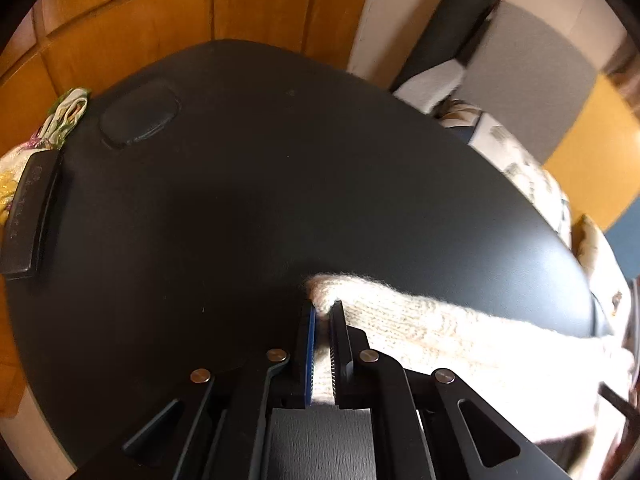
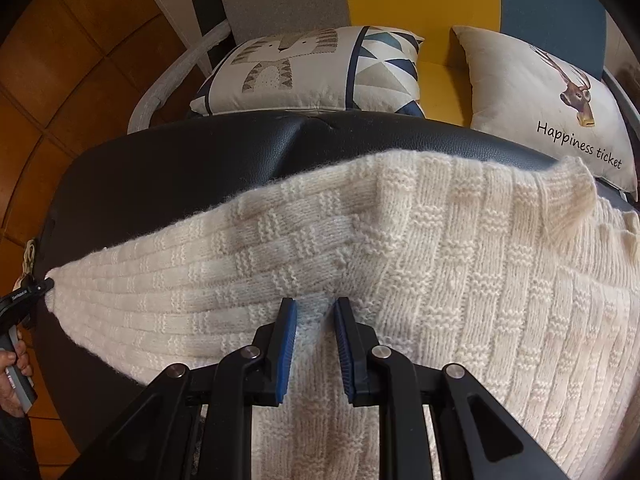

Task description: Fold clothes

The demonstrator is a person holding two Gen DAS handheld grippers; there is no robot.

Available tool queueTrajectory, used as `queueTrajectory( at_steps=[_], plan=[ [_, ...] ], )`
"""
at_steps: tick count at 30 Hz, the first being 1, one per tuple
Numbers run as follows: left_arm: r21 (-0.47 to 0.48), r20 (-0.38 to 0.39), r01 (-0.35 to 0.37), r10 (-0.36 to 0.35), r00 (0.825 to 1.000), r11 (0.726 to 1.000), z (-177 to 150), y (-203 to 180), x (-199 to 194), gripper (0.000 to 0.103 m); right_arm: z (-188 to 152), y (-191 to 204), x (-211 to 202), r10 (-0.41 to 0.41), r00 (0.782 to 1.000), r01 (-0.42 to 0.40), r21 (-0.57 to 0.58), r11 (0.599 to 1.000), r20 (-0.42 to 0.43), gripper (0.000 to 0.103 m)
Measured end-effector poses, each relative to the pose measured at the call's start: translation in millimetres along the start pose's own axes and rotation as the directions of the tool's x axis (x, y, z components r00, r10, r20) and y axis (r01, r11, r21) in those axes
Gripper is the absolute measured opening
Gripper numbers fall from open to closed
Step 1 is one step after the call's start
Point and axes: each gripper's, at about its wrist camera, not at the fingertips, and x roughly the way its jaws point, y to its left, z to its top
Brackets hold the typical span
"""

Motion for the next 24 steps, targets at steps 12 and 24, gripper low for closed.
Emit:
queueTrajectory(
  at_steps=[12,24],
  plan=[
    [-0.043,-0.011,-0.039,0.039,0.999,0.998,-11.7,44.8,-51.6,0.014,-84.5,-18.7,-121.0,0.164,0.98,-0.156,-0.07,0.985,0.113,0.019],
    [0.467,-0.187,0.477,-0.444,0.876,0.744,-232.6,-129.8,-160.1,0.016,-274.4,-133.4,-187.9,0.082,0.996,-0.085,0.157,0.984,0.026,0.019]
  ],
)
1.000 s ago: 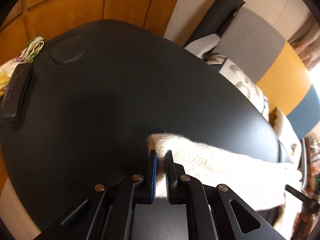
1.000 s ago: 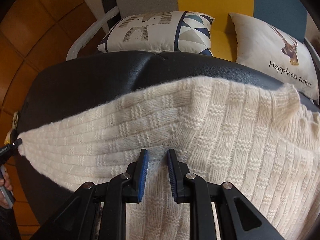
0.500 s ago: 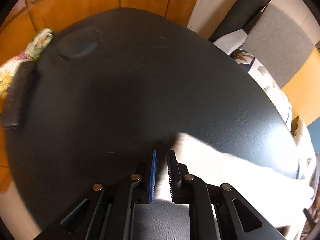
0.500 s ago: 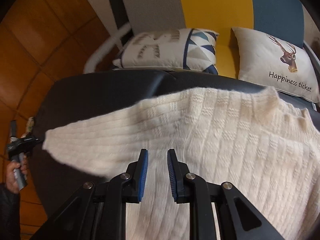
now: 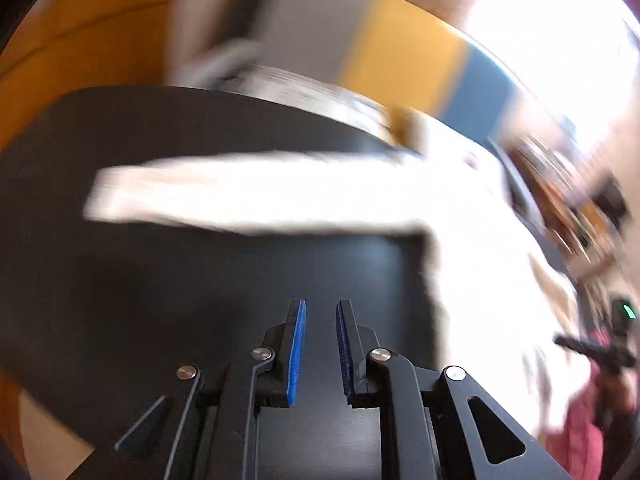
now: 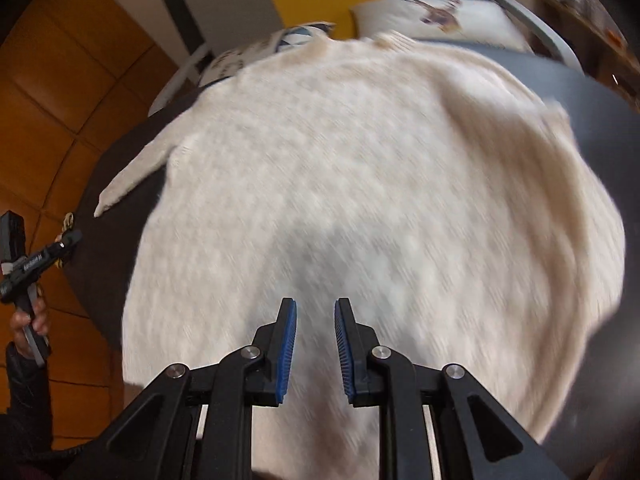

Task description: Fold clothes

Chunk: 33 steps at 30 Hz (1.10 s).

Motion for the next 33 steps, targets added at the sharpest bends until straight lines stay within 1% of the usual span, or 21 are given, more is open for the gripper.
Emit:
queueTrajectory(
  at_steps=[2,3,6,8,9,11,14,16,18,20,21,22,23,25,28,31,33],
  plan=[
    [0.108,-0.065,0.066,-0.059,0.996,0.992,-17.2,-53.8,27.2,0.016,-17.1,-10.5,-2.8,0.005,1.0,-0.005,0.024,1.0,0.0,0.019],
    [0.156,-0.095,0.075,-0.061,0.994,0.985,-25.2,-74.1,39.3,0.016,-25.6,-15.7,-4.2,0.008,1.0,-0.008,0.036,0.999,0.001,0.019],
    [0.282,-0.178,0.075,-0.025,0.984,0.956,-47.9,-123.8,72.7,0.016,-42.8,-22.5,-2.6,-0.004,1.0,0.004,0.058,0.998,-0.001,0.019],
    [0.339,-0.232,0.038,0.045,0.972,0.94,-60.4,-136.7,91.2,0.016,-49.5,-28.9,2.6,0.012,1.0,-0.012,0.075,0.997,-0.005,0.019],
    [0.353,-0.236,0.023,0.065,0.97,0.935,-59.8,-136.1,98.0,0.016,-52.7,-32.9,5.4,0.025,1.0,-0.025,0.084,0.996,-0.003,0.019],
    [0.338,-0.236,0.011,0.074,0.969,0.941,-55.5,-131.4,99.6,0.016,-56.7,-39.0,4.3,0.059,0.998,-0.061,0.093,0.994,0.03,0.019],
    [0.308,-0.258,0.002,0.082,0.963,0.951,-51.2,-119.1,99.5,0.016,-58.7,-53.2,-2.5,0.127,0.989,-0.136,0.141,0.981,0.073,0.017],
    [0.271,-0.276,0.005,0.073,0.958,0.963,-47.7,-115.8,103.6,0.016,-62.3,-66.2,-19.6,0.166,0.972,-0.195,0.174,0.965,0.166,0.019],
    [0.224,-0.289,-0.002,0.069,0.955,0.975,-36.9,-119.1,105.8,0.016,-67.8,-88.3,-45.6,0.15,0.946,-0.219,0.226,0.949,0.287,0.019],
    [0.233,-0.262,0.027,0.036,0.964,0.972,-30.8,-142.6,102.4,0.016,-74.7,-118.4,-71.2,0.107,0.914,-0.237,0.3,0.924,0.392,0.022],
    [0.243,-0.246,0.046,0.016,0.969,0.969,-28.2,-155.9,100.5,0.016,-78.7,-134.0,-77.8,0.075,0.908,-0.232,0.345,0.91,0.413,0.025],
    [0.253,-0.23,0.065,-0.005,0.973,0.965,-25.6,-169.2,98.5,0.016,-82.7,-149.6,-83.6,0.04,0.903,-0.225,0.39,0.893,0.428,0.025],
    [0.266,-0.224,0.089,-0.028,0.974,0.96,-22.9,-184.8,98.8,0.017,-85.7,-164.7,-86.0,-0.004,0.905,-0.205,0.443,0.873,0.426,0.025],
    [0.296,-0.226,0.121,-0.054,0.973,0.948,-21.9,-212.7,105.2,0.019,-89.7,-193.0,-88.3,-0.044,0.902,-0.212,0.529,0.822,0.429,0.027],
    [0.347,-0.247,0.15,-0.064,0.967,0.926,-23.7,-253.9,125.9,0.019,-84.9,-208.6,-80.2,-0.017,0.898,-0.257,0.558,0.789,0.439,0.027],
    [0.365,-0.283,0.182,-0.077,0.956,0.913,-30.1,-275.7,139.6,0.019,-70.6,-207.3,-67.1,0.001,0.904,-0.261,0.548,0.795,0.428,0.027],
    [0.383,-0.296,0.179,-0.063,0.953,0.906,-35.2,-283.6,151.8,0.019,-60.9,-206.3,-56.3,-0.005,0.913,-0.244,0.558,0.793,0.407,0.027]
  ],
)
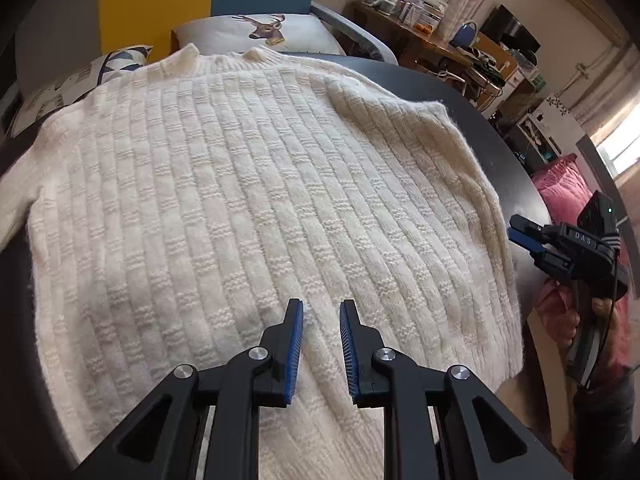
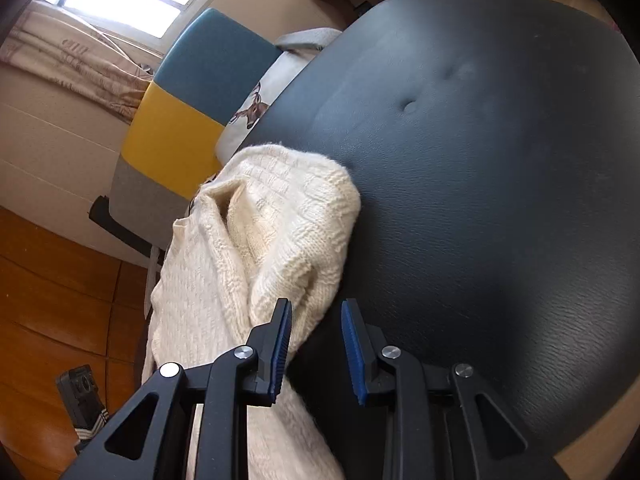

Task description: Fold clothes

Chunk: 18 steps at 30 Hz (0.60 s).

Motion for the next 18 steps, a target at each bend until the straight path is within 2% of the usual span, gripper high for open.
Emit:
queueTrajectory(
  at_steps=[5,11,12,13,15,17,18],
  plan=[
    [-0.042,-0.064,0.008,-0.011,0.998,0.999,-6.9,8.3,22.4,0.019,-0.4,-1.6,14.2,-0.055,0.998,0.055,0.001,0.998,0.008,0.026],
    [-0.099,-0.056,0.07,-0.076,0.996,0.993,-10.0,24.0,25.1,0.019,0.5,-0.2,23.0,-0.06,0.997,0.059,0.017,0.998,0.054,0.025],
    [-0.099,-0.054,0.073,-0.078,0.995,0.992,-10.4,24.3,25.0,0.019,1.0,-0.1,25.3,-0.047,0.998,0.047,0.013,0.999,0.052,0.024],
    [-0.099,-0.053,0.075,-0.081,0.995,0.992,-10.8,24.6,24.9,0.02,1.4,-0.1,27.5,-0.034,0.998,0.034,0.008,0.999,0.049,0.016],
    [-0.099,-0.049,0.079,-0.084,0.995,0.992,-11.7,24.9,24.7,0.02,1.7,1.3,31.1,-0.048,0.997,0.049,-0.014,0.999,0.052,0.011],
    [-0.098,-0.043,0.082,-0.086,0.995,0.992,-12.8,24.7,24.6,0.02,2.3,13.6,26.3,-0.119,0.99,0.126,-0.096,0.987,0.069,0.009],
    [-0.1,-0.041,0.084,-0.089,0.995,0.991,-13.1,24.9,24.6,0.02,3.1,25.0,19.9,-0.172,0.98,0.187,-0.166,0.968,0.101,0.008]
  ],
)
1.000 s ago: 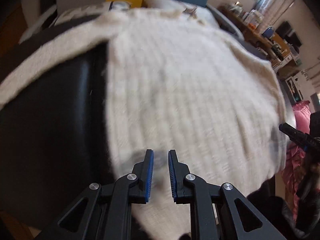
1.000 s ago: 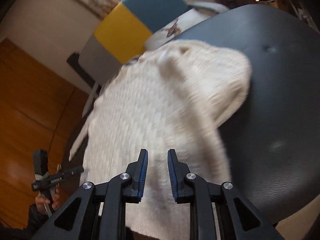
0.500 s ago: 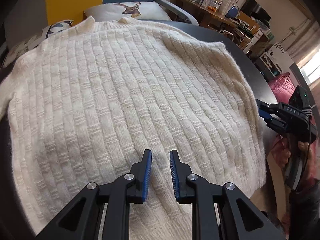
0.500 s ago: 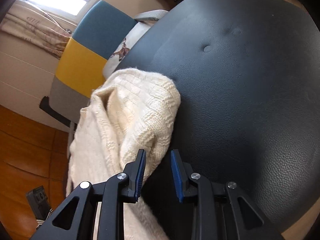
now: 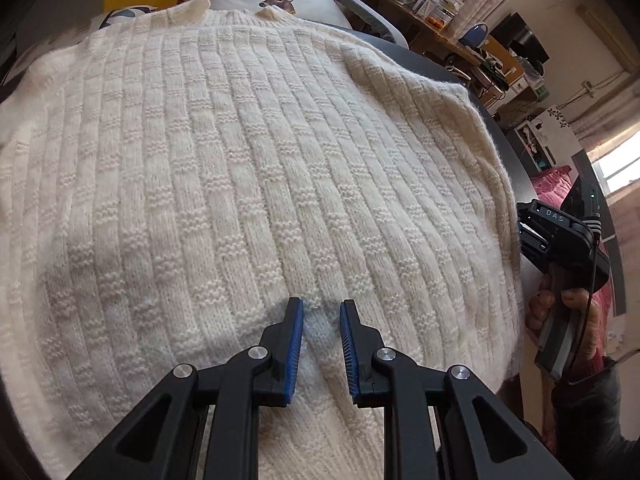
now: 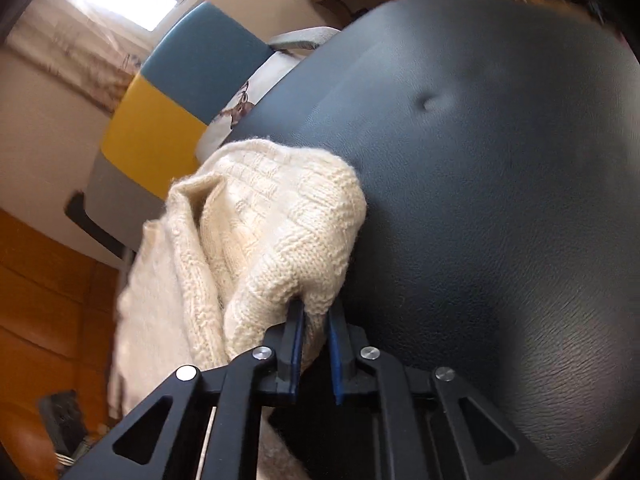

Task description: Fold clothes

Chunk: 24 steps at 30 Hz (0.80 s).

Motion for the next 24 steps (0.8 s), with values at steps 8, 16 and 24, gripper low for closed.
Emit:
queueTrajectory(
  at_steps=[8,16,24],
  plan=[
    [-0.02,0.0,0.035,-0.036,0.999,0.999,-1.5,5.4,-4.9,0.02,55.8,56.5,-56.3,-0.343,0.917,0.399,-0.477,0.783,0.203,0.007],
    [-0.035,-0.009,0.055,-0.055,0.998,0.998,-1.1,9.0,-7.6,0.02,96.3,47.0,-29.0,-0.524,0.828,0.515,-0.637,0.573,0.198,0.007],
    [0.003,0.068,0.076,-0.076,0.995,0.997,73.4,-6.3,-30.7,0.02,97.4,21.5,-1.8,-0.481,0.871,0.443,-0.579,0.684,0.098,0.012]
  ],
)
